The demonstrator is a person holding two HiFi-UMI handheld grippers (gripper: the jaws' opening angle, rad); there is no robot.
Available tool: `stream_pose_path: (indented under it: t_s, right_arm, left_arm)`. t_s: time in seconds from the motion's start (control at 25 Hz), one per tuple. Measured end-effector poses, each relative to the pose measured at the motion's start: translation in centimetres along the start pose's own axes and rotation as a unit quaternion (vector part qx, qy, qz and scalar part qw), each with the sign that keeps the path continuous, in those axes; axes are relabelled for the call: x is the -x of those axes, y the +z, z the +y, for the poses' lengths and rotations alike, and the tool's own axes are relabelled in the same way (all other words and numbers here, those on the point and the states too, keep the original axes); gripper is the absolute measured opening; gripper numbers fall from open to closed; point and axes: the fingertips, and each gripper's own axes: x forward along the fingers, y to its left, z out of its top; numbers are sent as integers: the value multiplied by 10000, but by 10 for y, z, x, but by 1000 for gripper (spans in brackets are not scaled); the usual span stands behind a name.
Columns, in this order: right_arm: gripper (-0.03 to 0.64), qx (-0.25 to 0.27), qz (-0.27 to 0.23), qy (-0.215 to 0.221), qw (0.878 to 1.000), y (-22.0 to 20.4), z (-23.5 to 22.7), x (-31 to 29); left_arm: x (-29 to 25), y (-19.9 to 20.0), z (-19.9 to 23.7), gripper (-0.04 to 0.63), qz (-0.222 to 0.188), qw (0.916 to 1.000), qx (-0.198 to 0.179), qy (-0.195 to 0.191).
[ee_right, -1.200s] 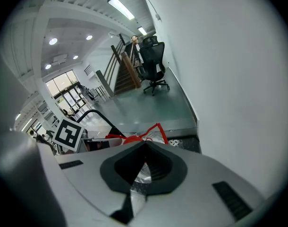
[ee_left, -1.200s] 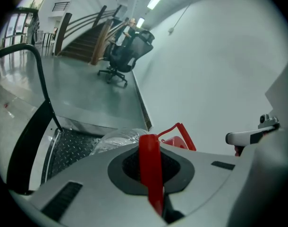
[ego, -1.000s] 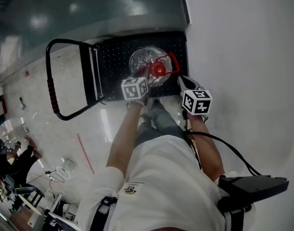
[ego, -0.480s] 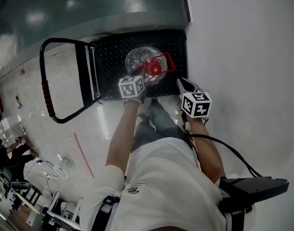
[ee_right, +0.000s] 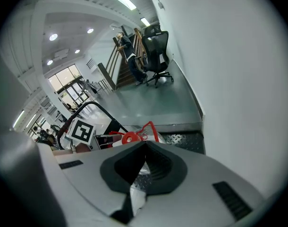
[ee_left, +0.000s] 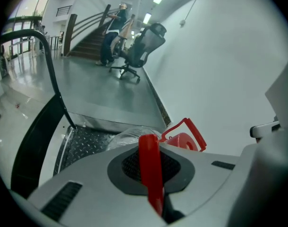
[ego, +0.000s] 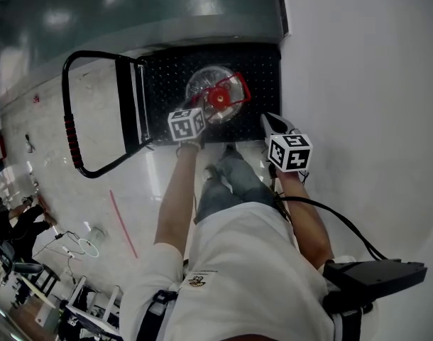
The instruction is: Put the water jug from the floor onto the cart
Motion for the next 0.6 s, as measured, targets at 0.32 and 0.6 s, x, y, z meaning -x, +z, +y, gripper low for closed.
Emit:
stream_pose_path:
  t_s: [0.32, 0.6]
  right_arm:
    - [15, 34, 63, -23, 10000, 3, -4, -10]
    - [15, 216, 31, 113, 9997, 16, 4, -31]
  left_arm:
    - [-3, 15, 58, 3, 58, 9984, -126, 544]
    - [-5, 20, 71, 3, 157, 9967, -105, 791]
